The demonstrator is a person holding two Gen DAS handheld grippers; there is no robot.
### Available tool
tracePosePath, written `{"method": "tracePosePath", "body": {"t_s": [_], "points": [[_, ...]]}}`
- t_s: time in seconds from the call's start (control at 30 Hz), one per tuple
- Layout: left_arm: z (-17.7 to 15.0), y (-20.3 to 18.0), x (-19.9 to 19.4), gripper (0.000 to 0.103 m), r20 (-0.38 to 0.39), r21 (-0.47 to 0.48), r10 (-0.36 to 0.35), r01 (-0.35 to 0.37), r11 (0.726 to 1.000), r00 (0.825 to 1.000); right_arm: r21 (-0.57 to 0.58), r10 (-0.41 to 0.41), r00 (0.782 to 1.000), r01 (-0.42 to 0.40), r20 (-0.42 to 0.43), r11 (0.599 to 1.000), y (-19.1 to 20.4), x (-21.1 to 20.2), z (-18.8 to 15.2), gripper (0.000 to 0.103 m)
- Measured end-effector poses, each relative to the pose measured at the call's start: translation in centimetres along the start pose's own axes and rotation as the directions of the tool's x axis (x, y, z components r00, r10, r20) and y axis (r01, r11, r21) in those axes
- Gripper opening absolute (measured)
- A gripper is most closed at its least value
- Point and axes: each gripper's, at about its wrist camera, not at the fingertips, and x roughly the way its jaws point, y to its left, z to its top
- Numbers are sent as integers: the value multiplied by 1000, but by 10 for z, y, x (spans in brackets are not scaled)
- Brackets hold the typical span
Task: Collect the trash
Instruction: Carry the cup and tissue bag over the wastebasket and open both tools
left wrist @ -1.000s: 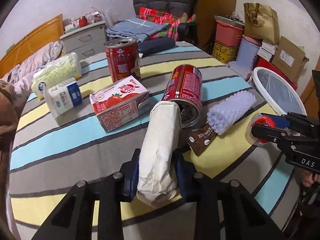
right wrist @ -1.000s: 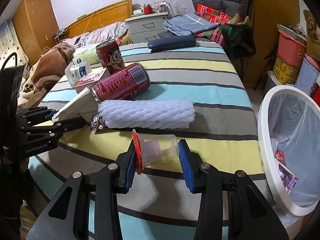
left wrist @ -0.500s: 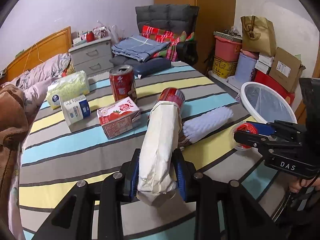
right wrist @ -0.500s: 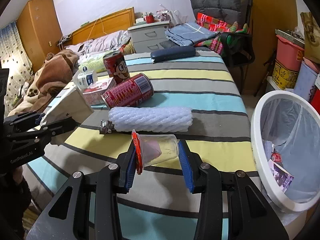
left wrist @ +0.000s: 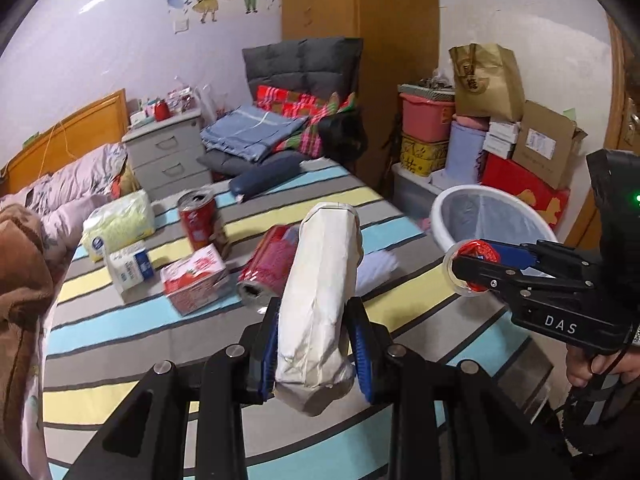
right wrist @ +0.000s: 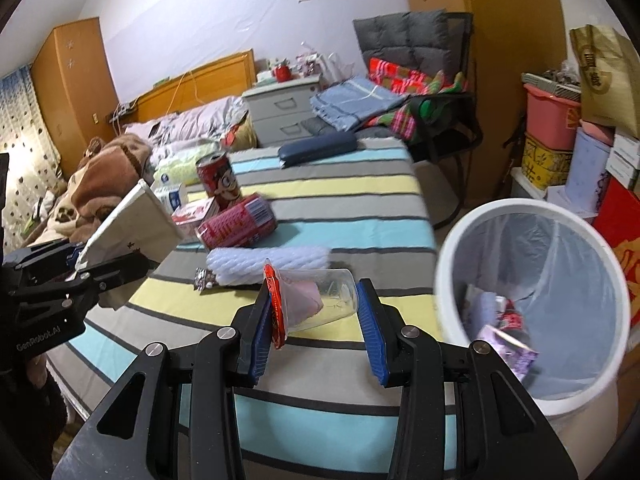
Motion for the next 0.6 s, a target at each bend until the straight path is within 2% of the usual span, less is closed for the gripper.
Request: {"method": "tracePosePath", "body": {"t_s": [0.2, 0.6], "points": [[14, -33, 1, 32, 19, 30, -28, 27, 999, 999, 35, -43, 998, 41, 49, 999, -24, -20, 1, 41], [39, -104, 20, 32, 24, 99, -112, 109, 989, 993, 109, -149, 985, 140, 85, 984, -80, -45, -2, 41]]}}
